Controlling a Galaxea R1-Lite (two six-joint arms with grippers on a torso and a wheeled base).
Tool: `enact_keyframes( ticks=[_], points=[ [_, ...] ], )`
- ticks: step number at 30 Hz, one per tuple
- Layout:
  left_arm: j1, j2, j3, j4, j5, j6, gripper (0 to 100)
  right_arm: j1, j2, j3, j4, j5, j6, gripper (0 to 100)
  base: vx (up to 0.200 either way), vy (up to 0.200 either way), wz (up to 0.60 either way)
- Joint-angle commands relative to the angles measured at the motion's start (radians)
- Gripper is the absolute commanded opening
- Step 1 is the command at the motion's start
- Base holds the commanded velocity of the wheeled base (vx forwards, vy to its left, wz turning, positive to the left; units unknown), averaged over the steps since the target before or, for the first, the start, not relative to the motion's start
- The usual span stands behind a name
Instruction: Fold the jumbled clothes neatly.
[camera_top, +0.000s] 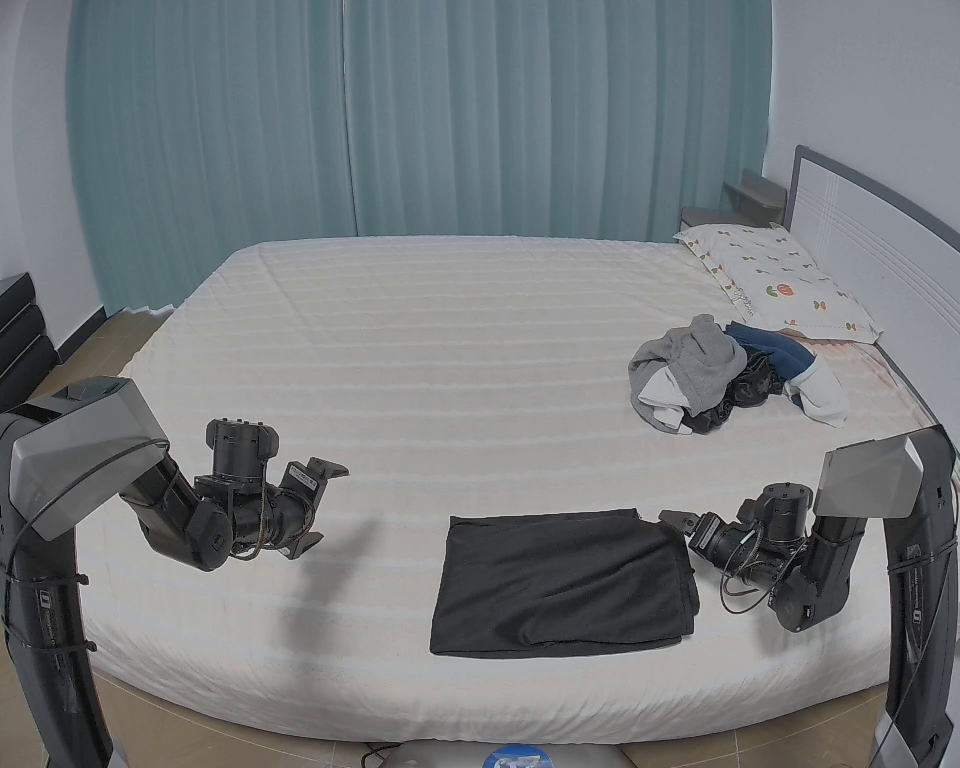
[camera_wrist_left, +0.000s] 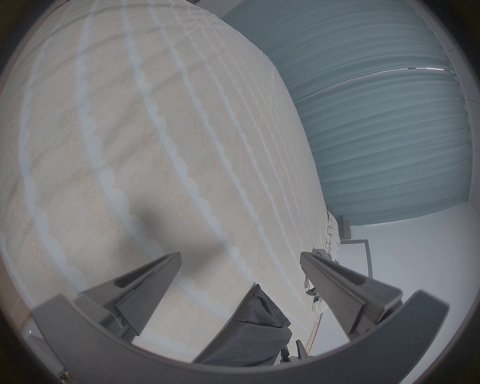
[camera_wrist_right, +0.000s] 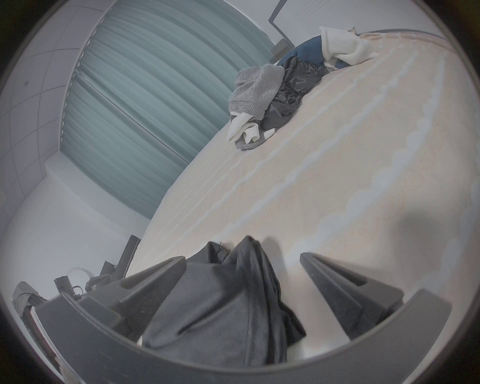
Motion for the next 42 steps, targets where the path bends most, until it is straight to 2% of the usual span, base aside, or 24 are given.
enact_keyframes(
  ticks=[1,2,3,7,14,28,29,35,42],
  points=[
    [0.000,0.002,0.000,-0.001,0.000,-0.001,100,-0.015,-0.080,0.090,-0.003,0.046,0.011,100,0.000,0.000,0.00],
    [0.000,0.002,0.000,-0.001,0.000,-0.002,100,-0.017,-0.108,0.152,-0.017,0.100,0.013,100,0.000,0.000,0.00],
    [0.000,0.002,0.000,-0.001,0.000,-0.002,100,-0.018,-0.120,0.184,-0.024,0.126,0.011,100,-0.200,0.000,0.00],
    [0.000,0.002,0.000,-0.001,0.000,-0.002,100,-0.021,-0.151,0.273,-0.037,0.196,-0.004,100,-0.200,0.000,0.00],
    [0.000,0.002,0.001,-0.001,0.000,-0.001,100,-0.012,-0.140,0.301,-0.034,0.199,-0.055,100,-0.200,0.000,0.00],
    [0.000,0.003,0.000,-0.001,0.000,-0.001,100,0.042,-0.095,0.256,-0.034,0.192,-0.053,100,0.000,0.000,0.00],
    [0.000,0.002,0.000,-0.001,0.000,-0.001,100,0.043,-0.085,0.241,-0.031,0.190,-0.053,0,0.000,0.000,0.00],
    [0.000,0.002,0.000,-0.001,0.000,-0.001,100,0.043,-0.097,0.272,-0.024,0.184,-0.058,0,0.000,0.000,0.00],
    [0.000,0.002,0.000,-0.001,0.000,-0.001,100,0.015,-0.151,0.345,-0.023,0.184,-0.115,0,0.000,0.000,0.00]
  ],
)
